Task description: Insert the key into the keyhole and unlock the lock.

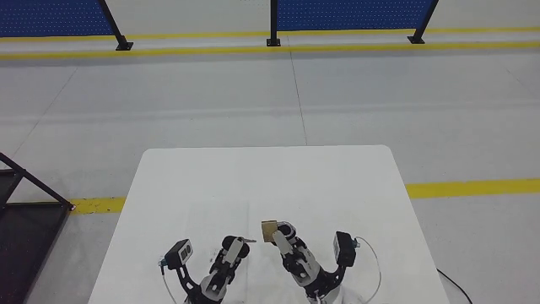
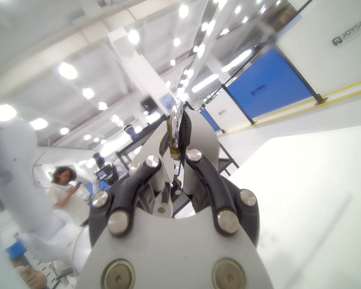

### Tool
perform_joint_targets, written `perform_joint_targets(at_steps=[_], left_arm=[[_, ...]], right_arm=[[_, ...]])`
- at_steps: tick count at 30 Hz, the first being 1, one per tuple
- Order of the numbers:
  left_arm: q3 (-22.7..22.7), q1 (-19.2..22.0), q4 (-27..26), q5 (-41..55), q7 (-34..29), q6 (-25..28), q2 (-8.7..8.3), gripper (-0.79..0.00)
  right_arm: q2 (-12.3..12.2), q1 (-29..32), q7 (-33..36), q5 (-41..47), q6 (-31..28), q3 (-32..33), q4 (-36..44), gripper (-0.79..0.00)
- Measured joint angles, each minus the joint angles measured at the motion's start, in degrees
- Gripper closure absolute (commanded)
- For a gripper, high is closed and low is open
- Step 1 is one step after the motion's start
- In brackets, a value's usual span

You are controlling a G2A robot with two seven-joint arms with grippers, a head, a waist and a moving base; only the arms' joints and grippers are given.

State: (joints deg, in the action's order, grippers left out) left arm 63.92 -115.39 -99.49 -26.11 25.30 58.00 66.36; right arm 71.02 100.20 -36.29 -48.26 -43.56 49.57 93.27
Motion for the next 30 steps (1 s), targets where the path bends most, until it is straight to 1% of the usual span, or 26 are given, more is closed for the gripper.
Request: perform_joint_targets(at_steps=[12, 30], left_arm=[[-1.29, 1.03, 1.43, -2.78, 4.33, 0.0, 0.58, 0.0], [-2.34, 1.98, 2.42, -4.41, 6.71, 0.0, 1.07, 0.0]], right_arm=[[0.05, -0.07, 1.62, 0.01, -1.32, -0.28, -0.02, 0.0], [0.11, 0.2, 2.48, -0.14, -1.59, -0.04, 0.24, 0.0]])
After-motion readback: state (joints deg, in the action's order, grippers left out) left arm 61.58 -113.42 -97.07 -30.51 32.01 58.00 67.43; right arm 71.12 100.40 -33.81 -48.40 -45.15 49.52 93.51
